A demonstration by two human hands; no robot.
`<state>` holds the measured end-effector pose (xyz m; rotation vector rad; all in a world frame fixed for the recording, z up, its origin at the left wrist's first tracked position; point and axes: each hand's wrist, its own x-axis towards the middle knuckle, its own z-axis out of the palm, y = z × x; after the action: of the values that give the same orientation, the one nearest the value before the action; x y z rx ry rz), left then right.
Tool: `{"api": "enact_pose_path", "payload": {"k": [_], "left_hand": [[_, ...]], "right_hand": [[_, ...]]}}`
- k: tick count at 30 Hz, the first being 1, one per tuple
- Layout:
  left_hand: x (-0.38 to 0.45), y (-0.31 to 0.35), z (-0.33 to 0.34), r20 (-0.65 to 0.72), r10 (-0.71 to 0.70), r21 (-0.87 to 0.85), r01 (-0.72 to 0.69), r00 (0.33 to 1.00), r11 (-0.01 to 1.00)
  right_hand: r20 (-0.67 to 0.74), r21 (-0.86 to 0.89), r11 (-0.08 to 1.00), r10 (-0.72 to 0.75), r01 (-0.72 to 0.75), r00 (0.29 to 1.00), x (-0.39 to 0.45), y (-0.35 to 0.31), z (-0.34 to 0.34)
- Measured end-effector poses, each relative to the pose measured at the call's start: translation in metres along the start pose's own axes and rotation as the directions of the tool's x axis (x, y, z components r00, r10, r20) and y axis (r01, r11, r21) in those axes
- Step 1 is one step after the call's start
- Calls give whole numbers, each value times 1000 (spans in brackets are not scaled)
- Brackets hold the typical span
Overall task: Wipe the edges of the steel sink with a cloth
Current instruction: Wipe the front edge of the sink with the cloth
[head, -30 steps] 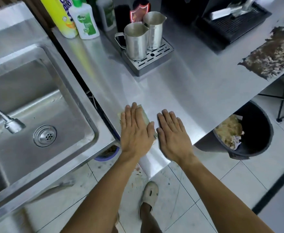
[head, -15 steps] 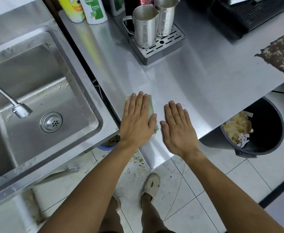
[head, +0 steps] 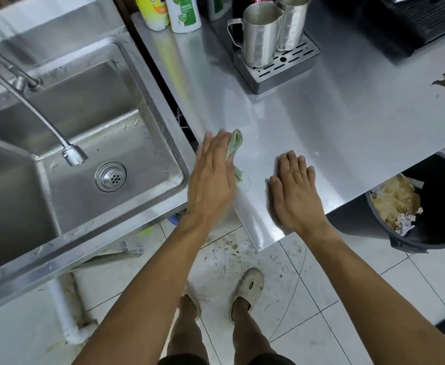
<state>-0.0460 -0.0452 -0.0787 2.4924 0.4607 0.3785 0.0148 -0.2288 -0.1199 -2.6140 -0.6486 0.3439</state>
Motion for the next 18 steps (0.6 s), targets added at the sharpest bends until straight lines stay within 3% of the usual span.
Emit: {"api": "enact_pose_path", "payload": {"k": [3,8,12,18], "left_hand": [[-30,-27,-40,-83,1,146,11,997,989],[-56,-68,-16,143,-203,361,141,969,922],[-36,-64,2,99,-302,339,253,948,906],[-85,-110,-42,156,-302,372,228,940,900]], "right_hand": [[26,99,987,-131,128,991,5,-43,0],[109,146,964,-241,224,964,20,-94,21],[144,123,975,-203,186,969,11,-93,42],[114,88,963,-264,255,958,4,-110,53]]}}
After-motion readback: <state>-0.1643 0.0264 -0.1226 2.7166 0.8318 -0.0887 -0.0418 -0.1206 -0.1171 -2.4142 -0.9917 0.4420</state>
